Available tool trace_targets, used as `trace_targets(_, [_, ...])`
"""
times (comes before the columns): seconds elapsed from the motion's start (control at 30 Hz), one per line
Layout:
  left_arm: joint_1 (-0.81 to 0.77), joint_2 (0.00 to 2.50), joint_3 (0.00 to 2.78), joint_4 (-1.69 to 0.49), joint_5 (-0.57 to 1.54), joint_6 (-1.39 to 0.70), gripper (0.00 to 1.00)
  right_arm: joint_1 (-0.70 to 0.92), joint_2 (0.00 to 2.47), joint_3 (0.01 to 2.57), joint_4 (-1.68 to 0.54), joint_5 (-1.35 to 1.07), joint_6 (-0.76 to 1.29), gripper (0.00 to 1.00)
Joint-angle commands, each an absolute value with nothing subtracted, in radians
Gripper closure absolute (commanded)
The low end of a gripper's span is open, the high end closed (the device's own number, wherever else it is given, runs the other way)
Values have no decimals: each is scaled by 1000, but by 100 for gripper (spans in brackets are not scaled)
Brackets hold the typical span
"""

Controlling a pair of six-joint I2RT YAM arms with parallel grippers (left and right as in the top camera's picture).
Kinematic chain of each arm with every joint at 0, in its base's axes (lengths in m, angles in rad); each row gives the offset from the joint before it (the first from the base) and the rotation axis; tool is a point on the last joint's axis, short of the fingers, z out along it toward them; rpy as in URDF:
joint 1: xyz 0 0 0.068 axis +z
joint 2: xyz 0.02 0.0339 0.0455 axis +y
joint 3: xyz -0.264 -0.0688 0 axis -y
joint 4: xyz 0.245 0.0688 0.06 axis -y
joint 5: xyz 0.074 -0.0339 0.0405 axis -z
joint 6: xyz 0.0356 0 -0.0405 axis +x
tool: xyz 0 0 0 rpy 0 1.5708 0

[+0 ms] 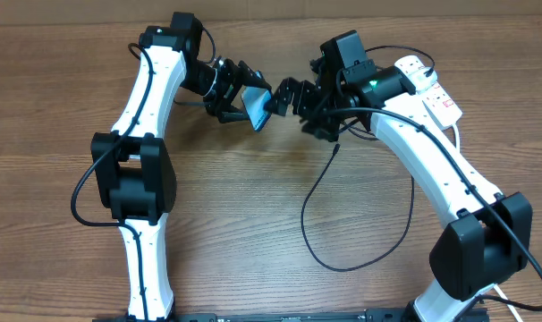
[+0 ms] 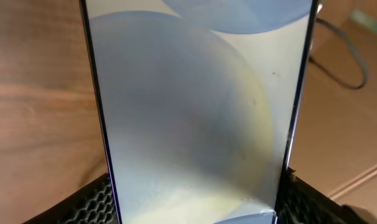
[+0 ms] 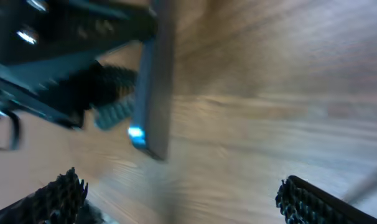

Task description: Plug charger to phone and switch on socket

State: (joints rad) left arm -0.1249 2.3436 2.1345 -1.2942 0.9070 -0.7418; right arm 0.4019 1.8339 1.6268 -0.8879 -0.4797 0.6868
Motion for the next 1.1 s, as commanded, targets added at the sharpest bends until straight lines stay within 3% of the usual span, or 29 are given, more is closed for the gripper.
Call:
trace_targets(0.0, [-132,2344,2164,-1294,1029,-921,27,404,1824,1643,-847,-459,813,0])
trace_targets(0.2, [-134,2344,2164,-1295,1074,-973,27,422,1824,1643,-818,-261,891,17])
trace_targets(0.53, [-174,2344,2164,-1281,1019,-997,27,494,1824,1643,-813,-113,886,33])
trace_targets(0.9, [-190,2344,2165,-1278,958,-1038,27,504,1824,1643,-866,-98,829,60])
trace_targets(1.07, [-191,2344,2164,-1279,962,-1057,27,511,1825,1643,-857,-97,828,64])
